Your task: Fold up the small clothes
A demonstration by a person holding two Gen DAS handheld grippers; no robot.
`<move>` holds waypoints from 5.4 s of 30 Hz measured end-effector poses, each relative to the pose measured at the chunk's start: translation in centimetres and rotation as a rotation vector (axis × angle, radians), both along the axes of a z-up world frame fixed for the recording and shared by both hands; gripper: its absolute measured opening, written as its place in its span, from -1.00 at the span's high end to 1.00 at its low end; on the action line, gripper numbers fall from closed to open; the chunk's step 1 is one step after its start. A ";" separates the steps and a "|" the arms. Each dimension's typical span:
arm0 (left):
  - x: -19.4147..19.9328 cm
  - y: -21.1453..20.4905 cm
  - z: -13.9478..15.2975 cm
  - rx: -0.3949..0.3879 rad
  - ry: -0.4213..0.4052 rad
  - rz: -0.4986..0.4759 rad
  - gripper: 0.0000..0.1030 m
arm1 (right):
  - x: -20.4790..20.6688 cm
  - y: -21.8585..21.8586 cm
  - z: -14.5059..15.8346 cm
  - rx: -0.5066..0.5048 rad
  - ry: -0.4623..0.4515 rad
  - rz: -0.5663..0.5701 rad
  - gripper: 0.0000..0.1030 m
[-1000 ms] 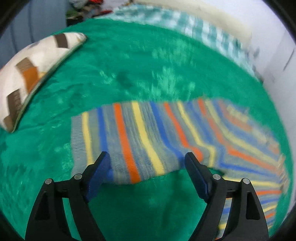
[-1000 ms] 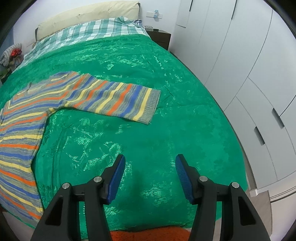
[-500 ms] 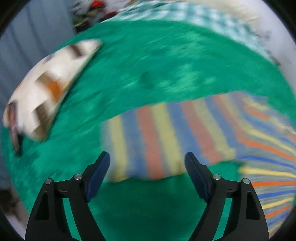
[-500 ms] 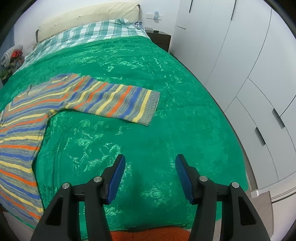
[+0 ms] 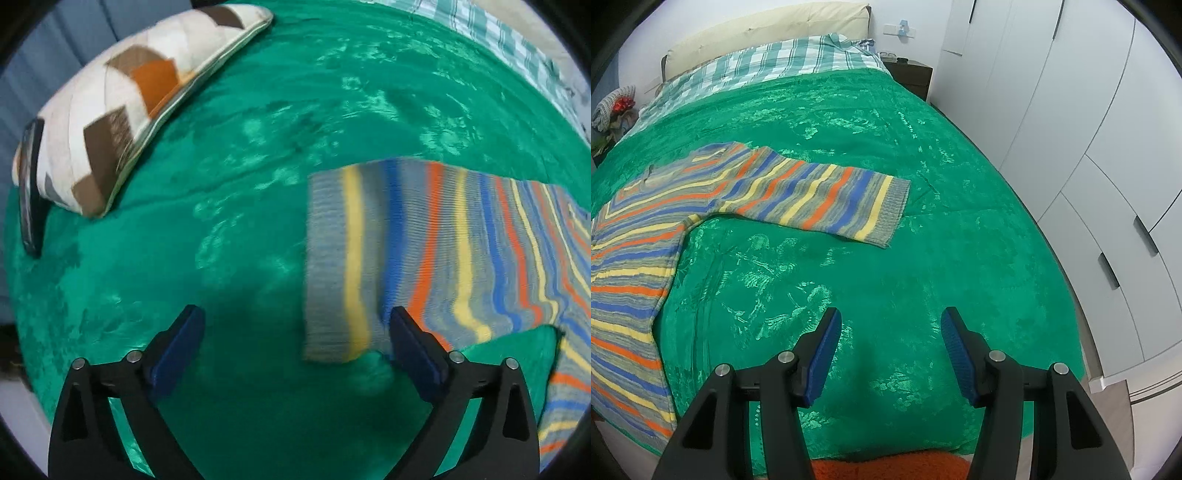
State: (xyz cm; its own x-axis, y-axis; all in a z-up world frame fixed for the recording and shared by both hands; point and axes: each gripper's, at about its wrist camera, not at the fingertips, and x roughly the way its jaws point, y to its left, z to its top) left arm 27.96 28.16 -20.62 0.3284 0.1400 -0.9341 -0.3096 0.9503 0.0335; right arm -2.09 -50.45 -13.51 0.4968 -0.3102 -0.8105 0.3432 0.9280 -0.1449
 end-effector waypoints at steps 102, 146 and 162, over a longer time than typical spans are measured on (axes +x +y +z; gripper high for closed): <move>-18.0 -24.3 -0.1 -0.037 -0.077 -0.569 -0.99 | 1.8 19.3 -5.0 0.282 -0.025 0.393 -0.42; -18.0 -17.8 4.4 -0.198 -0.250 -0.329 -0.98 | 8.3 -12.2 -4.4 0.681 -0.251 -0.260 -0.29; -17.3 -18.7 2.6 -0.170 -0.184 -0.330 -0.98 | 14.3 -12.4 -7.2 0.620 -0.107 -0.173 0.92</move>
State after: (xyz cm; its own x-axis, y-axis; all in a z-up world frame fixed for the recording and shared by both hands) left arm 10.67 9.45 -18.05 0.4933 -0.1518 -0.8565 0.0268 0.9868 -0.1594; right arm 12.20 -62.80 -20.73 0.5697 0.1164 -0.8136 0.4776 0.7587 0.4430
